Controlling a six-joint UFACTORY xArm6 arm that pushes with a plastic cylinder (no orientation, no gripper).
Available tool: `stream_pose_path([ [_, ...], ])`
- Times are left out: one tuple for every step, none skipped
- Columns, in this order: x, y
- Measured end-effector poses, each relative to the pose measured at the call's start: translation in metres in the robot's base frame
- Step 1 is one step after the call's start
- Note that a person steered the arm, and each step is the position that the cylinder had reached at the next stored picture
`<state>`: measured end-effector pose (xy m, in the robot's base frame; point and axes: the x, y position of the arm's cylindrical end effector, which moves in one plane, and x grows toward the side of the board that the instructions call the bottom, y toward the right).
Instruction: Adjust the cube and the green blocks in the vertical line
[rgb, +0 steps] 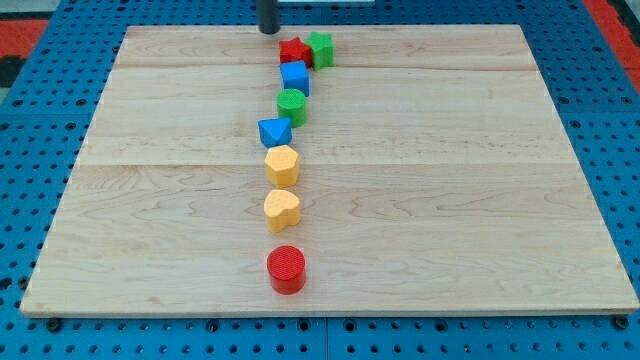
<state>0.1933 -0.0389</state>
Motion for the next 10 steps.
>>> stream_pose_path([
  [0.001, 0.128],
  [0.041, 0.180],
  [0.087, 0.111],
  [0.079, 0.065],
  [0.055, 0.064],
  [0.047, 0.055],
  [0.033, 0.019],
  [0.024, 0.023],
  [0.031, 0.082],
  [0.111, 0.091],
])
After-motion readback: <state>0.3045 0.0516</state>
